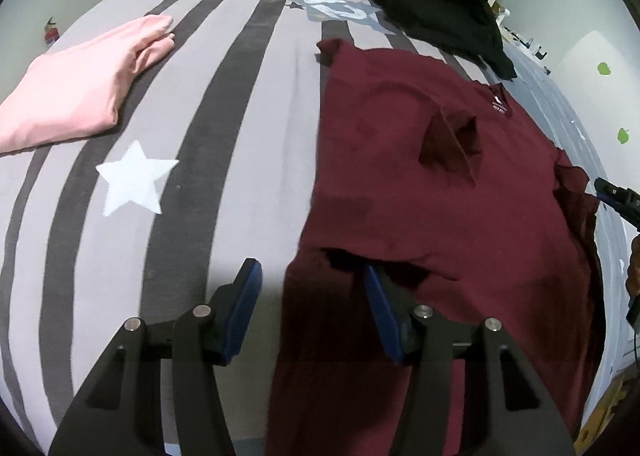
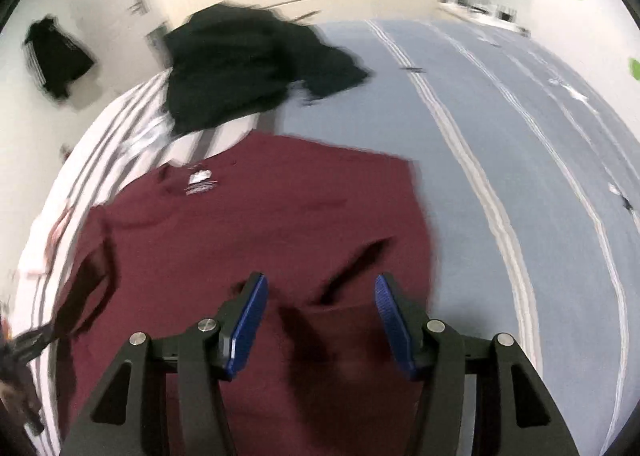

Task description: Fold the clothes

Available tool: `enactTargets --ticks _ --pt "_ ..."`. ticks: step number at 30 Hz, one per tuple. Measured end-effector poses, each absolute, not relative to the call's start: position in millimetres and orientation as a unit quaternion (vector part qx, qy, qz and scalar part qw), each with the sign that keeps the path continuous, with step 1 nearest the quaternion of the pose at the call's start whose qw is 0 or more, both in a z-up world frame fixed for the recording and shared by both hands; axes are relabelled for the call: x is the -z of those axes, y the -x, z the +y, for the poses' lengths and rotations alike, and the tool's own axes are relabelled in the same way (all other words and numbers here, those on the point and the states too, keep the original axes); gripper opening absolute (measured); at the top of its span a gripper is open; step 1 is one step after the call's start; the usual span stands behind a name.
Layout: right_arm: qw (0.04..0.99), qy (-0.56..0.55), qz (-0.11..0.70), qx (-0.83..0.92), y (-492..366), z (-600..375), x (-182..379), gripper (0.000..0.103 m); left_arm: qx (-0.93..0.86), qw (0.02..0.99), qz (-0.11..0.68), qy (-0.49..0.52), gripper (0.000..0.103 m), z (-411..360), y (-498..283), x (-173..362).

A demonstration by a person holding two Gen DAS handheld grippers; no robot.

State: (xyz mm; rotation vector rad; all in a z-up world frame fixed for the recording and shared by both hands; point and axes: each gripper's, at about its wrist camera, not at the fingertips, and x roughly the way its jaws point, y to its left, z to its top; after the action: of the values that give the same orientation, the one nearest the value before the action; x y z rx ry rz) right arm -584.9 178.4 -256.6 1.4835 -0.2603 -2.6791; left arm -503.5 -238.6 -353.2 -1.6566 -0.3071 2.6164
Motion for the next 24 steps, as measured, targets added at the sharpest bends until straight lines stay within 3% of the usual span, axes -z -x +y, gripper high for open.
enactTargets --ticks 7,17,19,21,24 --pt "0.115 -0.495 -0.099 0.855 605 59 284 0.052 -0.844 0.02 -0.105 0.526 0.051 -240 500 362" --pt "0.156 -0.517 -0.048 0.84 656 -43 315 0.052 -0.848 0.039 -0.119 0.515 0.051 -247 497 363" --pt "0.156 -0.525 -0.034 0.836 658 -44 320 0.045 -0.848 0.042 -0.119 0.514 0.051 -246 497 362" --pt "0.17 -0.528 -0.036 0.831 659 -44 321 0.024 -0.849 0.046 -0.119 0.512 0.051 -244 498 362" --pt "0.197 -0.532 -0.035 0.823 659 -48 323 0.004 -0.85 0.049 -0.126 0.51 0.051 -243 500 362"
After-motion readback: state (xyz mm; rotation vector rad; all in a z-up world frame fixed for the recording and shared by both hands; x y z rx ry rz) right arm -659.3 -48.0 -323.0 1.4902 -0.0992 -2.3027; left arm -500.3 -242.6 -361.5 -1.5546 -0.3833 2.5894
